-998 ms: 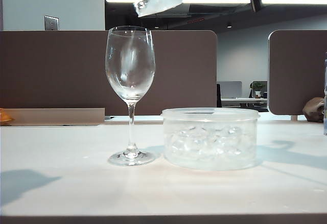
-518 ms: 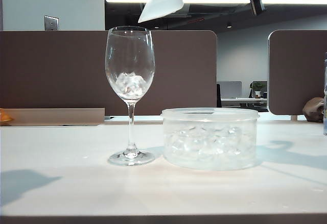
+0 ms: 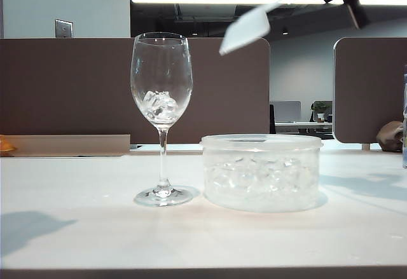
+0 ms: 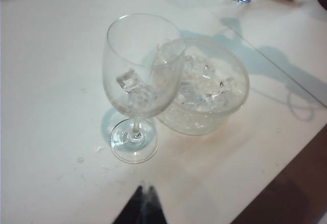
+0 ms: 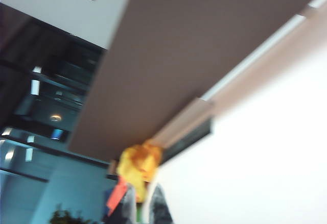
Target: Pick up an ice shovel filled with ice cubes and pour the ice from the shovel into the glass.
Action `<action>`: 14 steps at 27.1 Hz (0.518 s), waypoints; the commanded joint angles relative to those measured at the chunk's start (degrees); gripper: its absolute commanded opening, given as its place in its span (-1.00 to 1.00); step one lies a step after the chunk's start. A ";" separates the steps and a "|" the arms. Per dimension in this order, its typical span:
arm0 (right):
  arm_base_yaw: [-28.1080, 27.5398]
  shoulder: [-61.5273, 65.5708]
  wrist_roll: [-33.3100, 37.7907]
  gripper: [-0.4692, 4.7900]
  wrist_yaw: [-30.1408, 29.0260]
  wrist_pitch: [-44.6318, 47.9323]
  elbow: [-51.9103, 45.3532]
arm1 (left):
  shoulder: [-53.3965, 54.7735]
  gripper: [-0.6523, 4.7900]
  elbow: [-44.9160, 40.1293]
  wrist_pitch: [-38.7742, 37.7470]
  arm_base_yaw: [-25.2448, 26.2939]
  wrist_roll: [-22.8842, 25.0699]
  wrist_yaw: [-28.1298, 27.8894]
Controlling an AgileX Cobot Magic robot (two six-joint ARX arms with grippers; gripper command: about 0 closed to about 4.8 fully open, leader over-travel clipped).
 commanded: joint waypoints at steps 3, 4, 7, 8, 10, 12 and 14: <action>-0.72 -0.26 -4.76 -0.84 -1.01 -4.68 -3.54 | -0.11 -0.78 0.15 0.70 0.02 0.04 0.04; -0.70 -0.26 -4.76 -0.84 -0.98 -4.66 -4.79 | -0.11 -0.78 0.15 0.70 0.02 0.04 0.04; -0.72 -0.24 -4.74 -0.84 -0.66 -4.24 -8.33 | -0.13 -0.78 0.15 0.70 0.04 0.04 0.00; -0.72 -0.24 -4.76 -0.84 -0.50 -3.13 -9.88 | -0.13 -0.78 0.15 0.70 0.04 0.04 0.02; -0.72 -0.24 -4.59 -0.84 -0.50 -0.13 -12.52 | -0.13 -0.78 0.15 0.70 0.02 0.02 0.04; -0.72 -0.11 -3.87 -0.84 -0.24 2.62 -15.15 | -0.13 -0.78 0.15 0.70 0.02 0.04 0.02; -0.72 0.55 -1.81 -0.84 -0.35 6.45 -17.49 | -0.13 -0.78 0.15 0.70 0.04 0.04 0.00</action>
